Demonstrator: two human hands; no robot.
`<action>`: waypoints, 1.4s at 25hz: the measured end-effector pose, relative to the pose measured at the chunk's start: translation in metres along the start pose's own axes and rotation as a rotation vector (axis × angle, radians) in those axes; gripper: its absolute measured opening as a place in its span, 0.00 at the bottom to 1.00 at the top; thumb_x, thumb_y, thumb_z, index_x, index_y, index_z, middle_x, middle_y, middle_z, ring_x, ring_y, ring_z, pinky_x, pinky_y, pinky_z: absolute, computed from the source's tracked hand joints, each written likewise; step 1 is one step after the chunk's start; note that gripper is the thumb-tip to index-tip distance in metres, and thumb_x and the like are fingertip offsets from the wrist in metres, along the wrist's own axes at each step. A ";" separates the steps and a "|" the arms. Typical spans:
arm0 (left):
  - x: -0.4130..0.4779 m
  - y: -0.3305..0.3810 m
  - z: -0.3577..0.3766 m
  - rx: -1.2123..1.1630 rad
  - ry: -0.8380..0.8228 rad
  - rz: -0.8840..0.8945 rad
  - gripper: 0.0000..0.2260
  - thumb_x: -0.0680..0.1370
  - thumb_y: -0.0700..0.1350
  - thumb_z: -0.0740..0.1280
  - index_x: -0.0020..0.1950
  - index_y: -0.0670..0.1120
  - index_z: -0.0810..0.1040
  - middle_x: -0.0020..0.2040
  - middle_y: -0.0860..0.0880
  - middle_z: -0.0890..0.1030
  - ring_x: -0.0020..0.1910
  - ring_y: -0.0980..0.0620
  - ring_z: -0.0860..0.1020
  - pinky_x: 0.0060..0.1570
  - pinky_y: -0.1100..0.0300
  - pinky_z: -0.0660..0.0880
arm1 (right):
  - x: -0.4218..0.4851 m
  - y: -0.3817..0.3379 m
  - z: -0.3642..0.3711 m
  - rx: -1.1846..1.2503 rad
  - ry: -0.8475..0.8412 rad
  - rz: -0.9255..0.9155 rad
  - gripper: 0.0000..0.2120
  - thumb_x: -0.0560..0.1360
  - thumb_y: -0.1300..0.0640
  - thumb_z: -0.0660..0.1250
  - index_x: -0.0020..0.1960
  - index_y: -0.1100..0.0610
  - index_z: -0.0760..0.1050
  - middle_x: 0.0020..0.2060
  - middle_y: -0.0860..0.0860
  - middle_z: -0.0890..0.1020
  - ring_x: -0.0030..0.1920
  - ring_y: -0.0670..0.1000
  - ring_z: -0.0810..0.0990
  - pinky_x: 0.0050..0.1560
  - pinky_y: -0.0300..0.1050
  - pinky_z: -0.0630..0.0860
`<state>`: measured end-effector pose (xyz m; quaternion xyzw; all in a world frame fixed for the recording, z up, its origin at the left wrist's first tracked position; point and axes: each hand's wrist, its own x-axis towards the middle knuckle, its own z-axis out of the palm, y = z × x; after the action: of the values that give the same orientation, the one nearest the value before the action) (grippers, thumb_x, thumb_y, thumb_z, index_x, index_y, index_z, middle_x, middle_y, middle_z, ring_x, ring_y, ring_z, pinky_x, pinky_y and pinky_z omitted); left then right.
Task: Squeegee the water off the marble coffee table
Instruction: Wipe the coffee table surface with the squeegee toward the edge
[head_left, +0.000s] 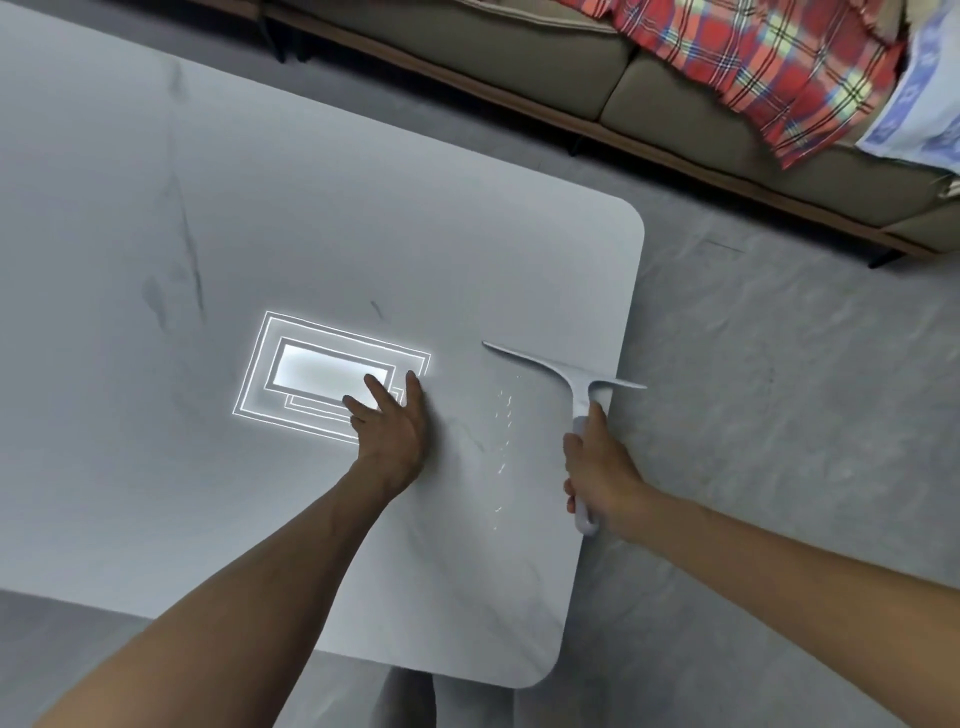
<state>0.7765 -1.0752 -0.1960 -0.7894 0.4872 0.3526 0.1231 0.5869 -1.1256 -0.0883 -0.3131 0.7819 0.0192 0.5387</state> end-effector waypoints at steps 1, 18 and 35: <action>0.001 -0.004 -0.003 0.089 0.005 0.057 0.29 0.81 0.58 0.47 0.79 0.47 0.48 0.77 0.34 0.51 0.75 0.31 0.55 0.73 0.38 0.56 | -0.004 -0.007 -0.001 0.042 -0.011 -0.036 0.12 0.81 0.57 0.50 0.61 0.49 0.68 0.33 0.56 0.71 0.25 0.52 0.70 0.29 0.41 0.66; -0.046 -0.024 0.037 -0.138 0.075 0.154 0.21 0.74 0.38 0.62 0.68 0.41 0.69 0.64 0.39 0.71 0.66 0.36 0.68 0.53 0.48 0.74 | 0.027 0.080 -0.009 -0.609 0.165 -0.760 0.23 0.82 0.58 0.57 0.76 0.53 0.61 0.34 0.42 0.75 0.28 0.38 0.68 0.25 0.27 0.64; -0.113 -0.014 0.072 -0.049 0.131 -0.003 0.20 0.76 0.37 0.59 0.69 0.40 0.66 0.66 0.37 0.69 0.62 0.40 0.69 0.60 0.49 0.71 | 0.014 0.049 -0.029 -0.517 0.032 -0.442 0.19 0.81 0.63 0.50 0.70 0.54 0.56 0.49 0.57 0.73 0.33 0.52 0.78 0.23 0.37 0.67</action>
<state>0.7262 -0.9523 -0.1736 -0.8142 0.4845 0.3117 0.0722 0.5341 -1.1033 -0.1033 -0.6015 0.6729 0.0949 0.4200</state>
